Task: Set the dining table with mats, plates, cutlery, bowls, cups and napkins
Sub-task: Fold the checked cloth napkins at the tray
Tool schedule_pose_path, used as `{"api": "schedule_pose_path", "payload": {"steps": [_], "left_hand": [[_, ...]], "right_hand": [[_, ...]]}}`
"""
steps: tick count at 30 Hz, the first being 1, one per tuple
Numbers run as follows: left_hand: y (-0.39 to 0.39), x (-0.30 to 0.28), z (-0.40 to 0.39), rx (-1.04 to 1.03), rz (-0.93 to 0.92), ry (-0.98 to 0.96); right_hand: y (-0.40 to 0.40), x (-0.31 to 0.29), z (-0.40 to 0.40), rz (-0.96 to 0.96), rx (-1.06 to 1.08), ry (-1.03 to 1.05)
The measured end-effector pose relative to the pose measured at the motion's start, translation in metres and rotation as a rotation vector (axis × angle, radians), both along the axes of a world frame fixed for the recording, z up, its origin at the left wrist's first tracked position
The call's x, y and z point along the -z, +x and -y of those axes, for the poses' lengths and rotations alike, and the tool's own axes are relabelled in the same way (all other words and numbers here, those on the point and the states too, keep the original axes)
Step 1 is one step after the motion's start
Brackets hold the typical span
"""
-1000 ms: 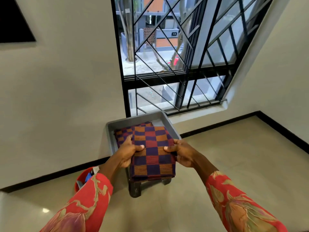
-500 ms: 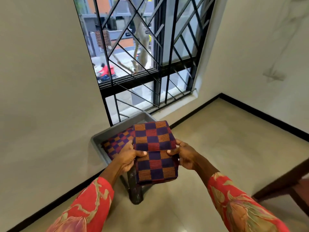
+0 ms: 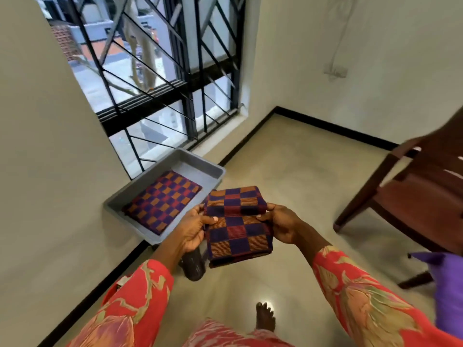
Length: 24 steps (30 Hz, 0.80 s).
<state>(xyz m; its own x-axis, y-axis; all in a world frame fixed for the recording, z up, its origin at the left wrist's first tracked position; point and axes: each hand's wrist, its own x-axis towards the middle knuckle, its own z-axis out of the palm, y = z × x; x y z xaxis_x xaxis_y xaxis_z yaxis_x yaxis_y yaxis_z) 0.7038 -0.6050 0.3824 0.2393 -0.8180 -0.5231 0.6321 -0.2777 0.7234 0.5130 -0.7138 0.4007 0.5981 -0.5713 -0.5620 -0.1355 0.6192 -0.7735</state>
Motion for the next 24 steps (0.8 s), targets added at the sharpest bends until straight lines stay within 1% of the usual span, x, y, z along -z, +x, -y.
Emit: {"api": "schedule_pose_path", "payload": {"steps": [2, 6, 10, 12, 14, 17, 20, 24], "left_hand": [[-0.012, 0.003, 0.003, 0.039, -0.018, 0.024], [-0.046, 0.007, 0.009, 0.189, -0.018, 0.076], [-0.08, 0.01, 0.018, 0.293, 0.004, 0.038], [-0.098, 0.009, 0.02, 0.337, 0.028, 0.004], [-0.115, 0.009, 0.021, 0.406, 0.084, -0.029], [-0.14, 0.007, 0.018, 0.519, 0.229, -0.089], [-0.164, 0.003, 0.014, 0.572, 0.324, -0.142], [-0.189, -0.005, 0.01, 0.63, 0.315, -0.193]], "right_hand": [[-0.019, 0.002, -0.009, -0.003, 0.054, 0.023], [-0.063, 0.01, -0.026, 0.028, 0.217, 0.083], [-0.103, 0.015, -0.043, 0.025, 0.36, 0.08], [-0.121, 0.015, -0.05, -0.008, 0.409, 0.038], [-0.14, 0.015, -0.056, -0.088, 0.451, -0.039], [-0.169, 0.015, -0.065, -0.193, 0.494, -0.104], [-0.193, 0.017, -0.077, -0.167, 0.591, -0.1], [-0.221, 0.027, -0.094, -0.174, 0.65, -0.079]]}}
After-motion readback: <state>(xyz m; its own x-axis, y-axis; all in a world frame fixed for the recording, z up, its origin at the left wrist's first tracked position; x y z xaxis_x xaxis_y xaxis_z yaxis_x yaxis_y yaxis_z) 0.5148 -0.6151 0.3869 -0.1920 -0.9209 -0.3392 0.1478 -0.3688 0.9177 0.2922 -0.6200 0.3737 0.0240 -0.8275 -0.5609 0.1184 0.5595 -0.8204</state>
